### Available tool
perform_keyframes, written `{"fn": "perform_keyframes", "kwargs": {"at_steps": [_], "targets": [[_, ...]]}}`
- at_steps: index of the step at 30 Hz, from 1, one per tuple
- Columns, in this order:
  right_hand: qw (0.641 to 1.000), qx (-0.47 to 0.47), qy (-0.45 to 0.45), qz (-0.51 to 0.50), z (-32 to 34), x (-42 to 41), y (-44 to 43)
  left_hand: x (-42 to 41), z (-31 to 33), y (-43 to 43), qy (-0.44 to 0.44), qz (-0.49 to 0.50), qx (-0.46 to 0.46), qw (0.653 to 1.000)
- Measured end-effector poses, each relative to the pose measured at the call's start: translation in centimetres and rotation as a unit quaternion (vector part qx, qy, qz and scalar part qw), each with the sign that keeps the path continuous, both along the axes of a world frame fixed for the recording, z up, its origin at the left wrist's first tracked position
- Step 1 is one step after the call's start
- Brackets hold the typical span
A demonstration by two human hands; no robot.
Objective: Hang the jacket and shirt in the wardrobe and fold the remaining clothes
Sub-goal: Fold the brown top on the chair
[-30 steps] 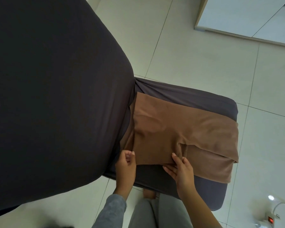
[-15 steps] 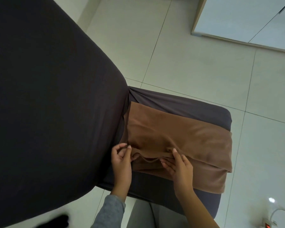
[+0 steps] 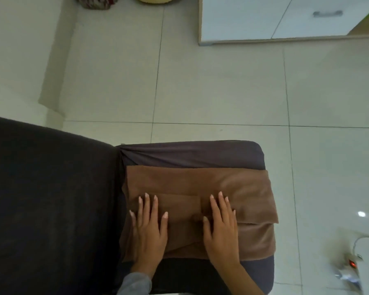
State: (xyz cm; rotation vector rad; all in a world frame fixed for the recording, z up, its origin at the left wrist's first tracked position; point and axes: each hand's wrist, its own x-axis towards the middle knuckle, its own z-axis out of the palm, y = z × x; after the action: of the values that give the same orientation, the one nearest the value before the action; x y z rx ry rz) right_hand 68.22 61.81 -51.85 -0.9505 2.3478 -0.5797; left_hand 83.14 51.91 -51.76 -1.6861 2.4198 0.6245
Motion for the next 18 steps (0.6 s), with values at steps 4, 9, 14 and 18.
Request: {"fn": "perform_keyframes", "kwargs": {"at_steps": [4, 9, 14, 18], "targets": [[0.991, 0.037, -0.015, -0.125, -0.3, -3.2, 1.8, -4.2, 0.4, -0.2, 0.003, -0.126, 0.011, 0.992], [0.95, 0.16, -0.1, -0.249, -2.5, -7.6, 4.9, -13.8, -0.8, 1.1, -0.015, -0.294, 0.022, 0.955], [0.86, 0.112, -0.299, -0.398, -4.6, -10.9, 7.1, -22.9, -2.7, 2.2, -0.016, -0.41, -0.022, 0.912], [0.8, 0.084, -0.394, -0.445, -7.5, -12.4, 10.0, -29.4, -4.4, 2.8, -0.116, -0.498, -0.033, 0.859]]}}
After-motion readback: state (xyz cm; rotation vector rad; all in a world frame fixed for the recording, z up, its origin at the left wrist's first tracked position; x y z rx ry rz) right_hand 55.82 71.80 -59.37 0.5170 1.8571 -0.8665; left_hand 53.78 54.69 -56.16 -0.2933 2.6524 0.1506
